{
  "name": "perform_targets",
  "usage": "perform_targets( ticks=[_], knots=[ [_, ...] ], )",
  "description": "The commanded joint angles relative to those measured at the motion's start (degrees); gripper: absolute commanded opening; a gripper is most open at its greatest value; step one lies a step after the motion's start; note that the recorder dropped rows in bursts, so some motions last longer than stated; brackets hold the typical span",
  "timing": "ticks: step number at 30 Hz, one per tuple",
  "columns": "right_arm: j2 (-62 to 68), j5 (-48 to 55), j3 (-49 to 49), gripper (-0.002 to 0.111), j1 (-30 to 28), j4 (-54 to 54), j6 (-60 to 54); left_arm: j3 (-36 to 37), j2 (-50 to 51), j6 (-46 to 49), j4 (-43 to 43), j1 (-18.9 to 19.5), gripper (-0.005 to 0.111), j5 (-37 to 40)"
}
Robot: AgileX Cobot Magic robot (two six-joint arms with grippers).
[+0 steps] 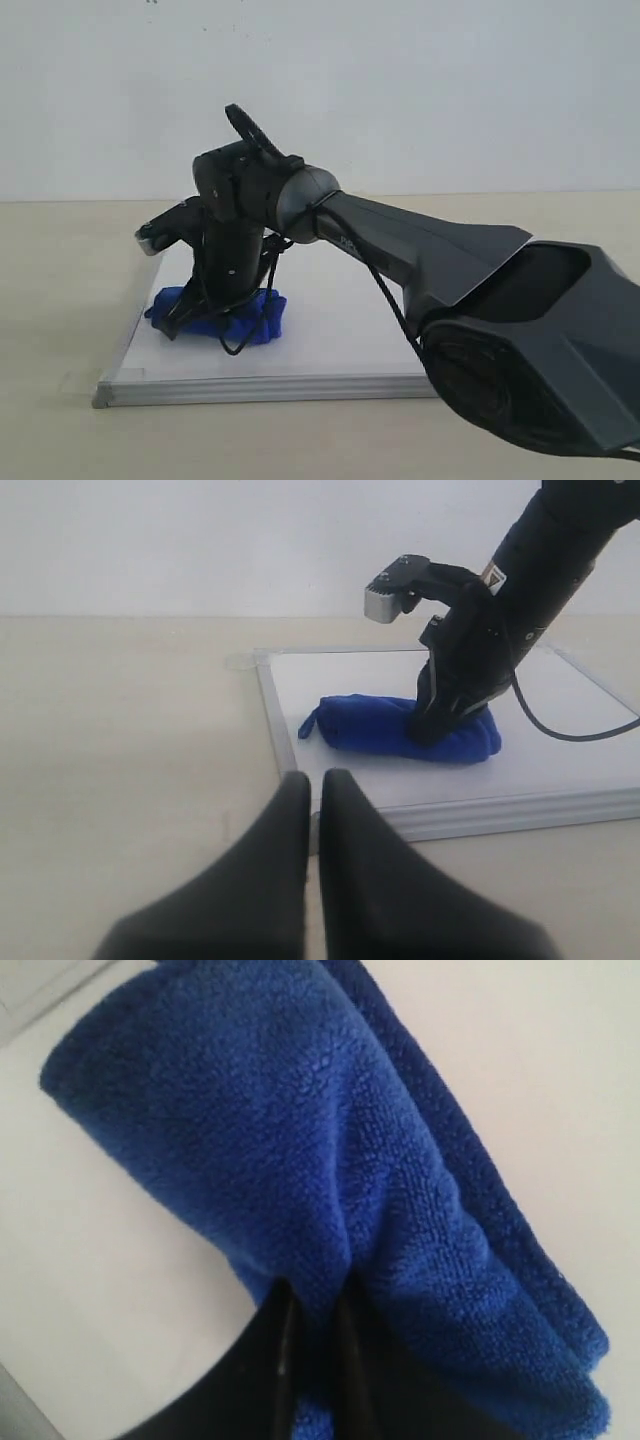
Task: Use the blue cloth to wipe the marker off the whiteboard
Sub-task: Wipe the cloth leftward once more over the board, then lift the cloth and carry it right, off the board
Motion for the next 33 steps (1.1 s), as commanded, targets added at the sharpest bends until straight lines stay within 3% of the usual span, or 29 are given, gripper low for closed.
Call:
perform_targets(
  ticks=[1, 9, 16, 24, 33],
  knots=[
    [-3.3, 3.7, 0.8, 0.000, -1.7, -3.1, 1.8, 0.2, -0.2, 0.3, 0.0, 0.1, 0.004, -0.2],
    [-14.7, 3.7, 8.9, 0.000, -3.2, -3.8, 3.0, 0.2, -0.2, 0.3, 0.0, 0.1, 0.004, -0.2],
    [-30.8, 3.7, 31.0, 0.000, -3.2, -10.4, 6.8, 0.2, -0.2, 0.3, 0.0, 0.1, 0.004, -0.2],
    [-47.3, 3.7, 56.4, 0.000, -3.2, -30.9, 23.2, 0.2, -0.2, 0.3, 0.0, 0.1, 0.004, -0.2],
    [-57.7, -4.8, 77.1, 0.000, -6.4, -39.1, 46.2, 0.2, -0.2, 0.3, 0.0, 0.1, 0.004, -0.2]
  ],
)
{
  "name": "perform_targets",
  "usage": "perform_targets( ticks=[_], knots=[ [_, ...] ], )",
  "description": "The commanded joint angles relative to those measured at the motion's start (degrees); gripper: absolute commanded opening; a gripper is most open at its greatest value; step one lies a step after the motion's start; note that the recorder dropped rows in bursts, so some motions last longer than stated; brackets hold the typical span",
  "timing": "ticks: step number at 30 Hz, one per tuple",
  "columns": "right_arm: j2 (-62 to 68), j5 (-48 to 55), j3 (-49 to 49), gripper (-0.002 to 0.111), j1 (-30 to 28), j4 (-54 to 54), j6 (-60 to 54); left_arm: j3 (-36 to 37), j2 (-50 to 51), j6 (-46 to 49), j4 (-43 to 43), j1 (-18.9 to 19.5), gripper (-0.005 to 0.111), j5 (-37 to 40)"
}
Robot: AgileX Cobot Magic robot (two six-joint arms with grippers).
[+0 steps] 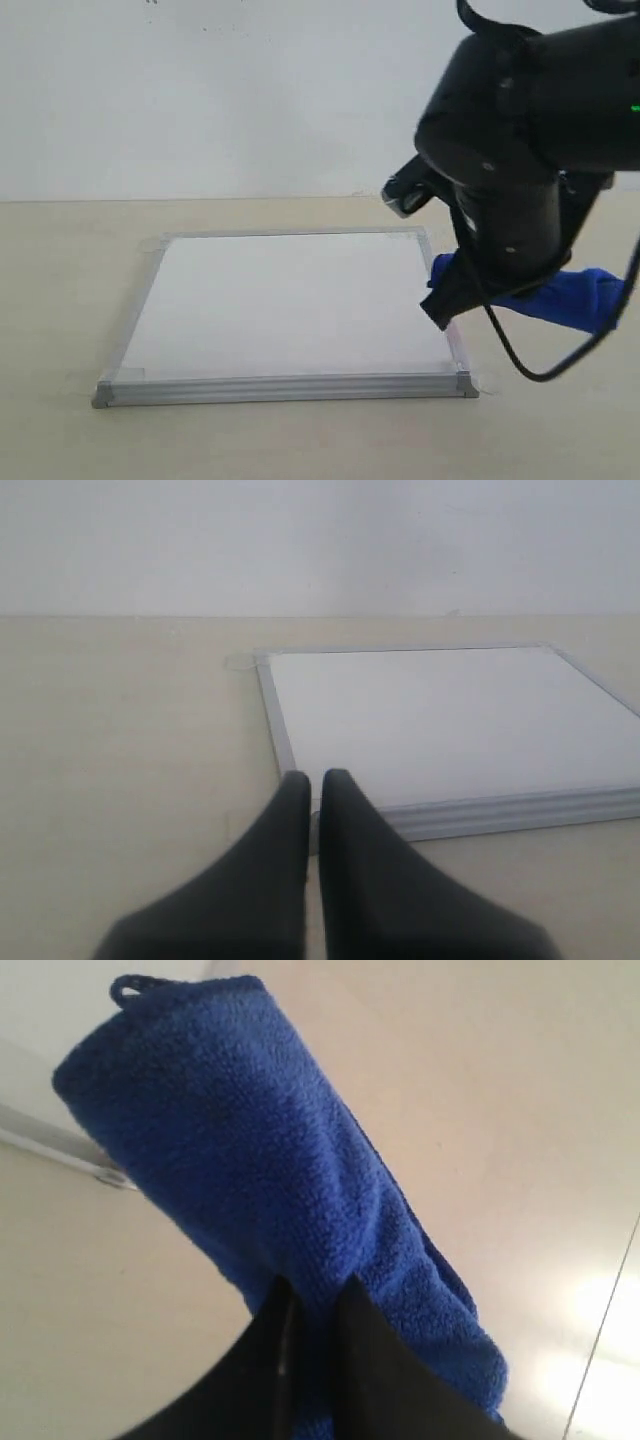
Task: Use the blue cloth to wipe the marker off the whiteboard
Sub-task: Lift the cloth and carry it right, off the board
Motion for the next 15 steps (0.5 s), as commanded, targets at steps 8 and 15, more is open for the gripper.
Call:
perform_targets(
  ticks=[8, 15],
  knots=[
    [-2.7, -33.0, 12.5, 0.000, -16.6, 23.7, 13.4, 0.2, -0.2, 0.3, 0.0, 0.1, 0.004, -0.2],
    [-2.7, -37.0, 9.9, 0.000, -30.7, 54.7, -0.7, 0.2, -0.2, 0.3, 0.0, 0.1, 0.004, -0.2]
  ],
)
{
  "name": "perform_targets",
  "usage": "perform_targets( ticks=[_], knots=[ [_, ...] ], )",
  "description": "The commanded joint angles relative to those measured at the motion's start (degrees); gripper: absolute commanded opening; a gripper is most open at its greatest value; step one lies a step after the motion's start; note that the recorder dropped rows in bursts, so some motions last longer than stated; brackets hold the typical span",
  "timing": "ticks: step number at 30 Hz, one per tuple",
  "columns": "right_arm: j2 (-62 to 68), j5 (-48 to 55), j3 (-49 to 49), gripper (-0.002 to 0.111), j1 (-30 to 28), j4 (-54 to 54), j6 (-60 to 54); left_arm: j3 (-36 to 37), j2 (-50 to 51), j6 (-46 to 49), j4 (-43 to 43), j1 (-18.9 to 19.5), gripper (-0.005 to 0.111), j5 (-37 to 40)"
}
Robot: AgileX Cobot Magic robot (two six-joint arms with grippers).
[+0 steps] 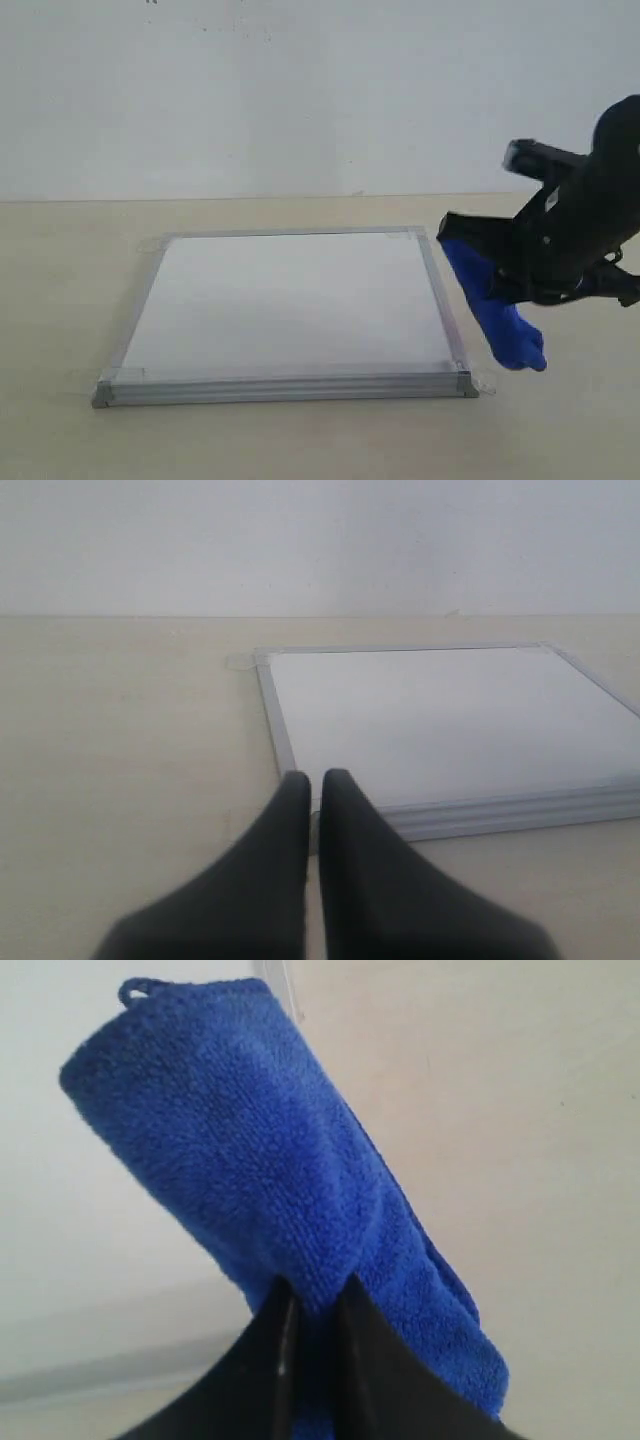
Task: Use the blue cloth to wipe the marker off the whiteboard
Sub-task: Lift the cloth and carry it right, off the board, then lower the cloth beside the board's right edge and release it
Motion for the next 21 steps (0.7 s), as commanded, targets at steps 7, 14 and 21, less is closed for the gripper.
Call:
perform_targets(
  ticks=[7, 14, 21],
  knots=[
    [-0.5, -2.0, -1.3, 0.000, -11.5, 18.1, -12.3, 0.2, -0.2, 0.3, 0.0, 0.1, 0.004, -0.2],
    [8.5, -3.5, -1.3, 0.000, -11.5, 23.0, -18.5, 0.2, -0.2, 0.3, 0.0, 0.1, 0.004, -0.2],
    [14.4, -7.2, -1.3, 0.000, -11.5, 28.7, -23.9, 0.2, -0.2, 0.3, 0.0, 0.1, 0.004, -0.2]
  ],
)
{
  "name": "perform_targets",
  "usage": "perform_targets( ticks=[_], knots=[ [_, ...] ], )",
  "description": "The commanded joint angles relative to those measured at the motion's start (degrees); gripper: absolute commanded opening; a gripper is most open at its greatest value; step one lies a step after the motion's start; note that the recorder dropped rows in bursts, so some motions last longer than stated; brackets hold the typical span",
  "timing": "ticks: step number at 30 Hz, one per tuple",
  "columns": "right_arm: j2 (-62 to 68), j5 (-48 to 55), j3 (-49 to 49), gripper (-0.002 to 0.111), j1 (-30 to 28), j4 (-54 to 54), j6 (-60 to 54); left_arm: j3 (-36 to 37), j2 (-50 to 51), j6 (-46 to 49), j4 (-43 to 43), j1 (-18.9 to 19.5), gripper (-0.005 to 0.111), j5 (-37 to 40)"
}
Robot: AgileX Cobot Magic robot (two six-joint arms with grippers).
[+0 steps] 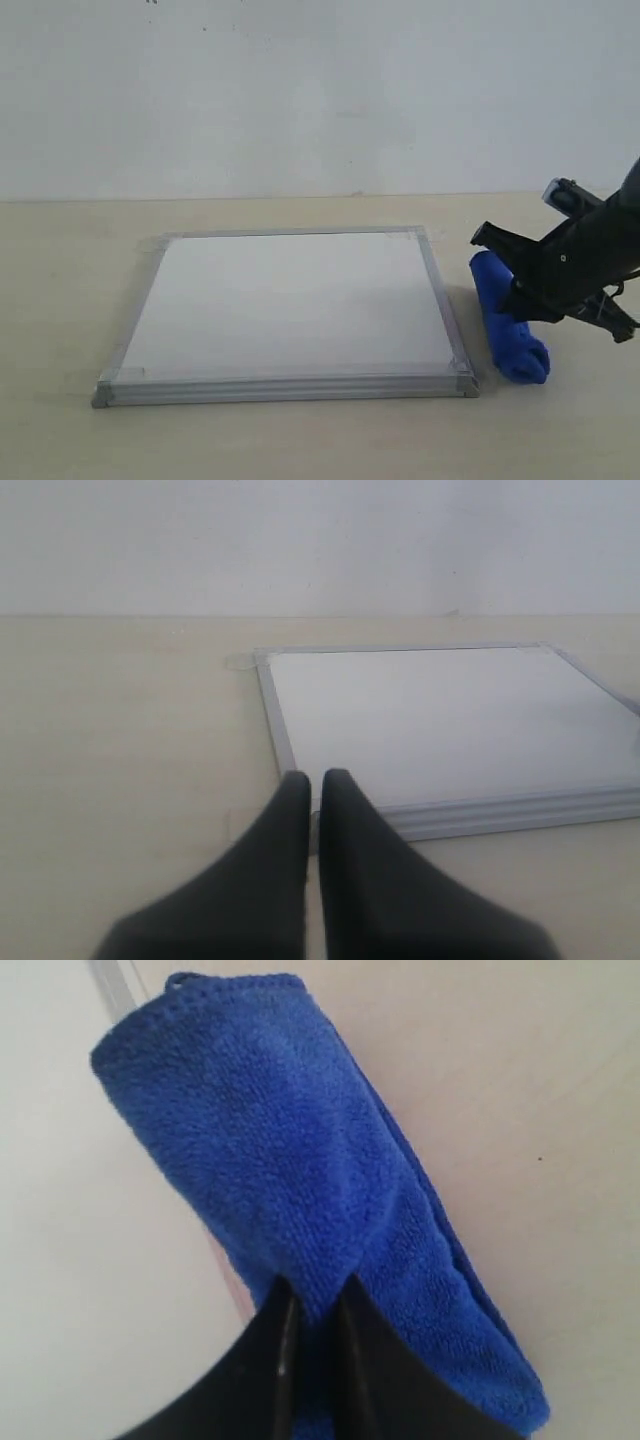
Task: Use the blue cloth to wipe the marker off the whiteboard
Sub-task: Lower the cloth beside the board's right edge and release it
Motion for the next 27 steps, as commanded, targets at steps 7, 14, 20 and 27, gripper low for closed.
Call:
perform_targets(
  ticks=[7, 14, 20, 27],
  knots=[
    [4.0, -2.1, -0.3, 0.000, -0.3, 0.7, -5.1, 0.2, -0.2, 0.3, 0.0, 0.1, 0.004, -0.2],
    [4.1, -3.3, -0.3, 0.000, 1.1, 1.2, -6.4, 0.2, -0.2, 0.3, 0.0, 0.1, 0.004, -0.2],
    [4.1, -6.6, -0.7, 0.005, 3.2, 1.2, -7.8, 0.2, -0.2, 0.3, 0.0, 0.1, 0.004, -0.2],
    [4.1, -4.2, -3.6, 0.059, 3.5, 1.8, -7.3, 0.2, -0.2, 0.3, 0.0, 0.1, 0.004, -0.2]
  ],
)
